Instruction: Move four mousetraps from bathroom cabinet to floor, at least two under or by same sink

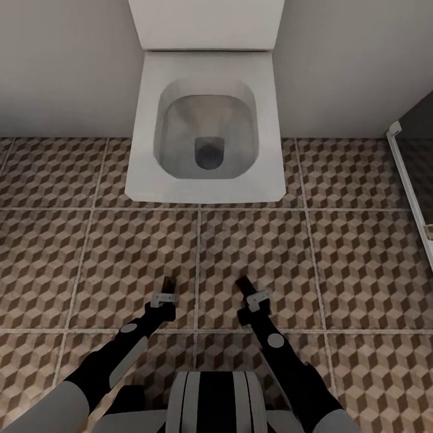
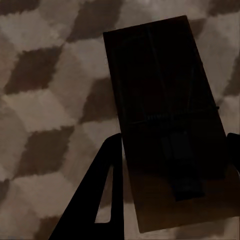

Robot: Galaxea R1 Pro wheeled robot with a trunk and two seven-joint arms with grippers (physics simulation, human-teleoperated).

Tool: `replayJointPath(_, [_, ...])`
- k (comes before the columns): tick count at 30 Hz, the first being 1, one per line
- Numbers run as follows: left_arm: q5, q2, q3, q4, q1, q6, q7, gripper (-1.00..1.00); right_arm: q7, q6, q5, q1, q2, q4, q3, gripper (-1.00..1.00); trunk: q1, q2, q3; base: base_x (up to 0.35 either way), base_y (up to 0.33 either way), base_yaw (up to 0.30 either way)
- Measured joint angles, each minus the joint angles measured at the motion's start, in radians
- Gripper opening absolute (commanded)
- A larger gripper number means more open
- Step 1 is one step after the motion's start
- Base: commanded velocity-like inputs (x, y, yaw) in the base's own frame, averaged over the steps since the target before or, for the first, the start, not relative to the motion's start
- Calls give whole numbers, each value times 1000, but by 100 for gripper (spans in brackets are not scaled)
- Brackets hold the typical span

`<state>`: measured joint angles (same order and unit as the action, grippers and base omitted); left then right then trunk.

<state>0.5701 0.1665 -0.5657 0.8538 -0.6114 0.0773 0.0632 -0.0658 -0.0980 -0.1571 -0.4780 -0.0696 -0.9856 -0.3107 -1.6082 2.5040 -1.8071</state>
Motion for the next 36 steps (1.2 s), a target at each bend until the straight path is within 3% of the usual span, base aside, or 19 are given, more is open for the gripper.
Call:
replayJointPath(7, [0, 0, 0, -1, 0, -1, 0, -100, 0, 38, -1, -60, -38, 100, 0, -100, 0, 0, 0, 0, 0, 0])
replayJointPath(12, [0, -1, 0, -3, 0, -1, 0, -100, 0, 51, 0, -100, -43, 166, 0, -100, 0, 0, 0, 0, 0, 0])
replayJointPath(25, [-12, -2, -18, -54, 0, -16, 0, -100, 1, 80, -1, -115, -46, 215, 0, -100, 0, 0, 0, 0, 0, 0])
replayJointPath(27, [-16, -7, -21, -86, 0, -36, 0, -100, 1, 80, -1, -115, -46, 216, 0, -100, 0, 0, 0, 0, 0, 0])
replayJointPath(31, [-44, -48, -15, -165, 0, -108, 21, -100, 0, 82, -1, -115, -46, 217, 0, -100, 1, 0, 0, 0, 0, 0])
replayJointPath(36, [-46, -61, -13, -186, 0, -144, 37, -100, 1, 82, -1, -115, -46, 217, 0, -100, 1, 0, 0, 0, 0, 0])
